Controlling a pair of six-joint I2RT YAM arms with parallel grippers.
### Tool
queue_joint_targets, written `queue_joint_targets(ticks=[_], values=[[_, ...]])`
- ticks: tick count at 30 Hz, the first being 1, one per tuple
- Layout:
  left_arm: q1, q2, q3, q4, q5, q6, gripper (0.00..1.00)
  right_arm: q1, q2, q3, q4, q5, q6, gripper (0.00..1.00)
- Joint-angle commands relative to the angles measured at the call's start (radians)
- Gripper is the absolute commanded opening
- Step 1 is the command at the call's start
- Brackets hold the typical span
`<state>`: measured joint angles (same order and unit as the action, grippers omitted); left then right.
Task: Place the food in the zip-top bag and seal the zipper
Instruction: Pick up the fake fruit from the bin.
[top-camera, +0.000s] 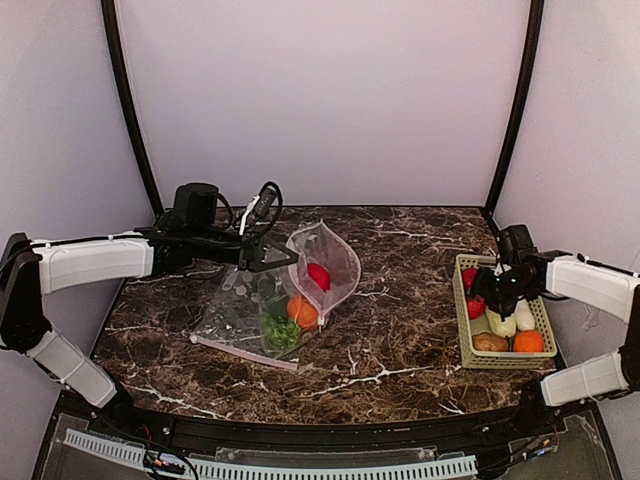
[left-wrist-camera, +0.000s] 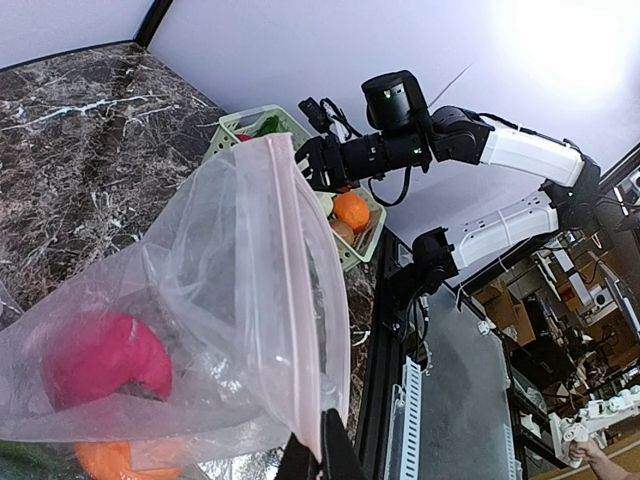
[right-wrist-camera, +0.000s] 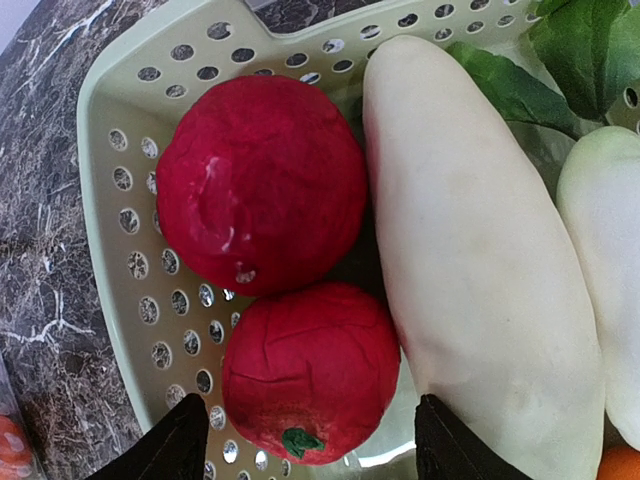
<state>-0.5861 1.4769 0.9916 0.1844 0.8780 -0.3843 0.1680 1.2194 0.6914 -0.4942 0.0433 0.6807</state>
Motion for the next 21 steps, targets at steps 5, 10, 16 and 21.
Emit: queue_joint_targets(ticks=[5,10,16,21], values=[[0.006,-0.024,-0.006,-0.026,0.0,0.03,0.01,-0.02,0.056,-0.024,0.074,0.009,-0.027,0.66],[0.006,-0.024,-0.004,-0.029,0.0,0.032,0.01,-0.02,0.078,-0.034,0.077,0.03,-0.019,0.61],[0.005,-0.021,-0.004,-0.03,0.001,0.03,0.01,-0.021,0.079,-0.038,0.08,0.031,-0.023,0.55],[0.005,-0.02,-0.003,-0.034,-0.001,0.033,0.01,-0.02,0.031,-0.024,0.067,0.015,-0.023,0.53]])
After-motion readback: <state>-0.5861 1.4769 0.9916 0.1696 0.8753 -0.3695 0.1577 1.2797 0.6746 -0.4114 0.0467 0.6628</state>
